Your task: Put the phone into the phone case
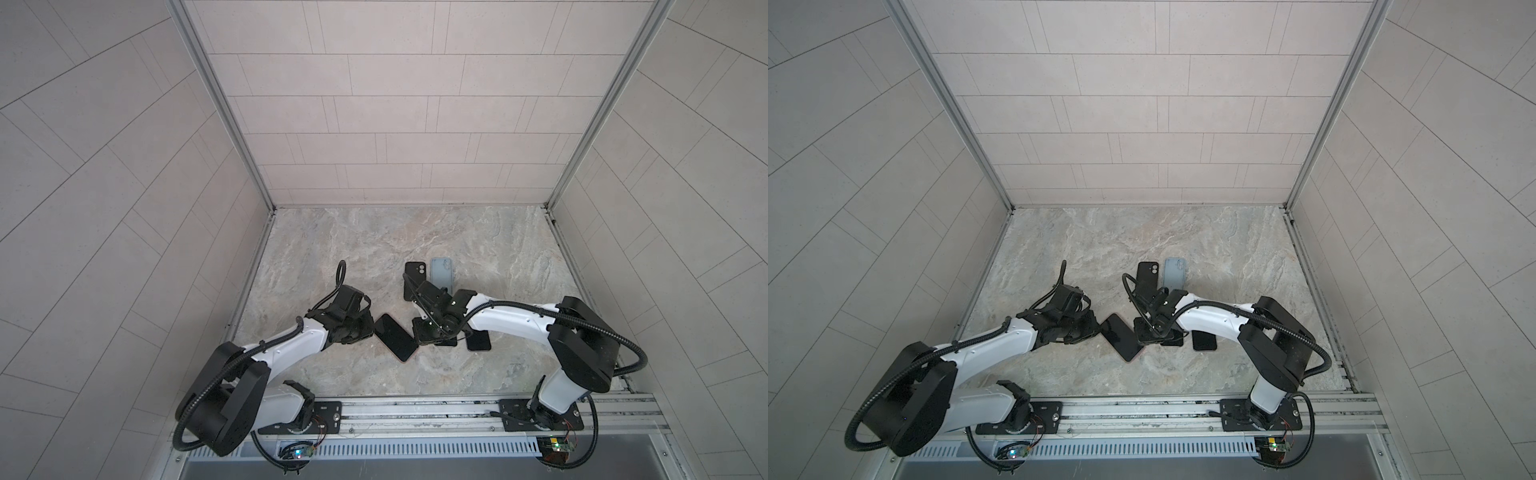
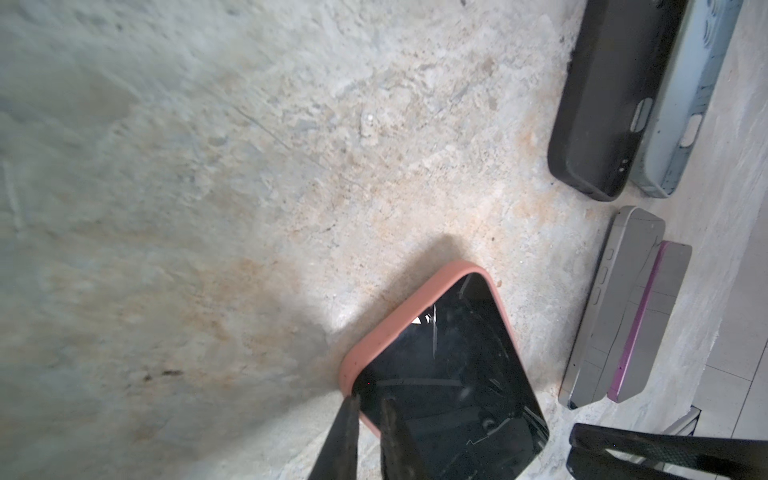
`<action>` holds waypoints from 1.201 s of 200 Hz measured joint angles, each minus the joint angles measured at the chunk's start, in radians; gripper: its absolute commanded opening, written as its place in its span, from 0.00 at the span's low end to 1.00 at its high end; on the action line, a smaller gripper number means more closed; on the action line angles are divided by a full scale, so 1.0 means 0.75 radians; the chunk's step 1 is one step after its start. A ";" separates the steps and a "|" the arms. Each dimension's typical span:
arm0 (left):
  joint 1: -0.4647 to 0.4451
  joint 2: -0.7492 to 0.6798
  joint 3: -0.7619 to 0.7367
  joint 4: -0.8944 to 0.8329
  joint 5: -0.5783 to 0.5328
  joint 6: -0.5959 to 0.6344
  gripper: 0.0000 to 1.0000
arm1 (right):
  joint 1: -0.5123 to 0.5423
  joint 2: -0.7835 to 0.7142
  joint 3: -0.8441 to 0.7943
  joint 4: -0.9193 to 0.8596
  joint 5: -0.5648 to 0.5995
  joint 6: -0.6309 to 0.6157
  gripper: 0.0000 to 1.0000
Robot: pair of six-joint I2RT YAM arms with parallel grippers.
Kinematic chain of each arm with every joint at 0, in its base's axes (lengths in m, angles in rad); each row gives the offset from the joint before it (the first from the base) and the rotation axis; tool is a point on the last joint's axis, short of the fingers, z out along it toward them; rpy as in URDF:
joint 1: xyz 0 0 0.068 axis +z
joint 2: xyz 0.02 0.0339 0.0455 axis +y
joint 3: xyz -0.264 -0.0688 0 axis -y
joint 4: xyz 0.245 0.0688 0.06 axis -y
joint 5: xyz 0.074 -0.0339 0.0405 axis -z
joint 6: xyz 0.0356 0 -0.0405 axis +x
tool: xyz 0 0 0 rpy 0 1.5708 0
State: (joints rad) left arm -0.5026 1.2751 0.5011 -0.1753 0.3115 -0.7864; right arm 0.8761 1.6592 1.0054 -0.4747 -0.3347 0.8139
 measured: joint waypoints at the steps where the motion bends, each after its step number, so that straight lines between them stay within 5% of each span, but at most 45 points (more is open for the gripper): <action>1: 0.000 0.001 0.002 -0.001 -0.001 0.001 0.19 | 0.001 0.000 0.000 0.000 0.000 0.000 0.20; 240: 0.000 0.082 0.072 -0.102 -0.091 0.080 0.18 | 0.019 0.002 0.000 -0.002 0.003 0.010 0.20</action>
State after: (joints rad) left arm -0.5026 1.3365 0.5552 -0.2516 0.2436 -0.7261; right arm 0.8902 1.6604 1.0054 -0.4759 -0.3325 0.8211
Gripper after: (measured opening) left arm 0.186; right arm 0.197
